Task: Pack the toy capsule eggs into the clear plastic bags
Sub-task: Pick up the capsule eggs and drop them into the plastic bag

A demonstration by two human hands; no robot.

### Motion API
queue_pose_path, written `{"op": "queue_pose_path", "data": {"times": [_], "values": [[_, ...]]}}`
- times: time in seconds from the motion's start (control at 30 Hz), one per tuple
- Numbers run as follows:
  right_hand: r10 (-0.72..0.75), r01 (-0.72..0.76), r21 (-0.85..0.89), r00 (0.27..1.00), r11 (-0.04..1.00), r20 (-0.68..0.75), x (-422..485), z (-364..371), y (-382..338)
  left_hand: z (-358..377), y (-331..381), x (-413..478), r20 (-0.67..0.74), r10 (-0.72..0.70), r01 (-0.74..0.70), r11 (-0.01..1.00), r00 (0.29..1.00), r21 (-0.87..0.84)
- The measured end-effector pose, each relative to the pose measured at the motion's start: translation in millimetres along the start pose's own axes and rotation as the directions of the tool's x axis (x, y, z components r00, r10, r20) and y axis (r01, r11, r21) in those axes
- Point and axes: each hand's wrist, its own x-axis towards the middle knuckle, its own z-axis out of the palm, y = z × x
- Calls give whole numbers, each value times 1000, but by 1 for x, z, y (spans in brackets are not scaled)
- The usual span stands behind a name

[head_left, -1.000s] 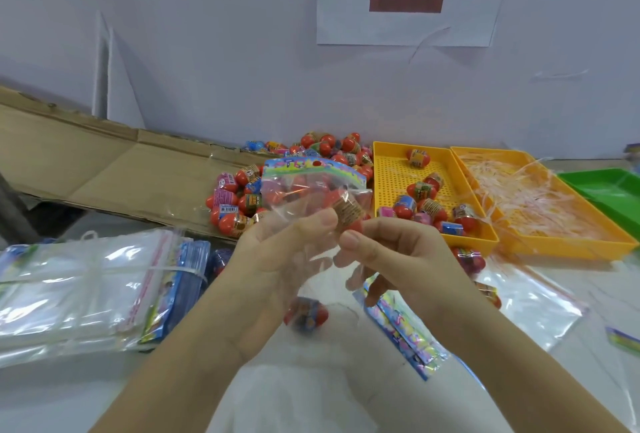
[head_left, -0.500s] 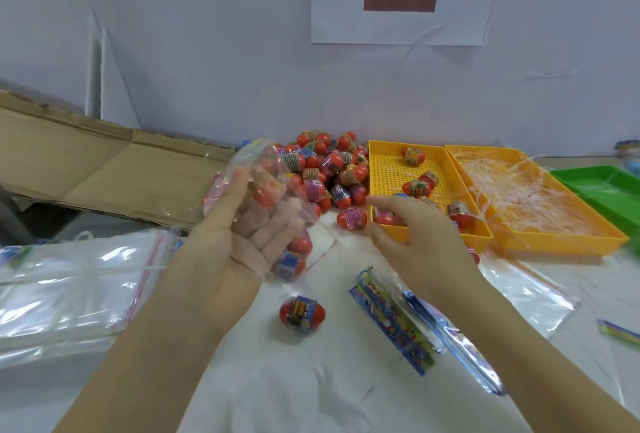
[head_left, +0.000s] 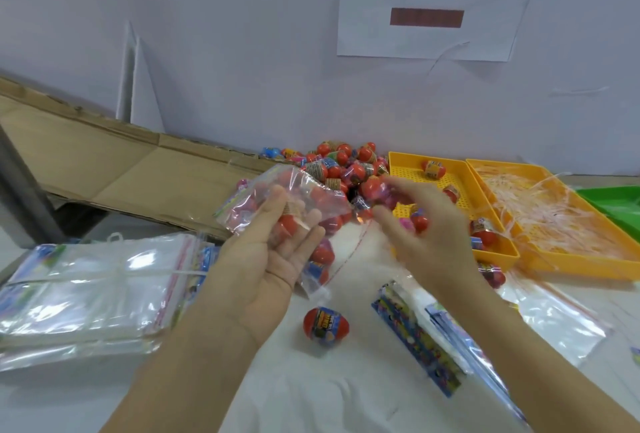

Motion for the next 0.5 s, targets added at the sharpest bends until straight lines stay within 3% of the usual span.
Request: {"op": "queue_pose_path", "data": {"times": [0.1, 0.17, 0.2, 0.27, 0.33, 0.5], "values": [[-79, 109, 362, 992, 926, -98, -1, -17, -28, 2, -2, -2, -36, -21, 20, 1000, 999, -17], [-151, 169, 432, 986, 886, -78, -7, -25, -46, 2, -4, -1, -110, -41, 36, 998, 993, -50], [-203, 206, 387, 978, 899, -48, -10, -27, -52, 2, -5, 0, -134, -58, 50, 997, 989, -59], [-340, 337, 92, 940, 937, 29, -12, -28, -59, 5, -5, -2, -137, -68, 60, 996, 988, -66], [-414, 425, -182, 905, 887, 96, -12, -24, -57, 6, -4, -5, -104, -71, 68, 997, 992, -32], [-362, 370, -376, 927, 849, 96, -16, -15, -50, 10, -3, -11, -40, -93, 92, 995, 995, -29]]}}
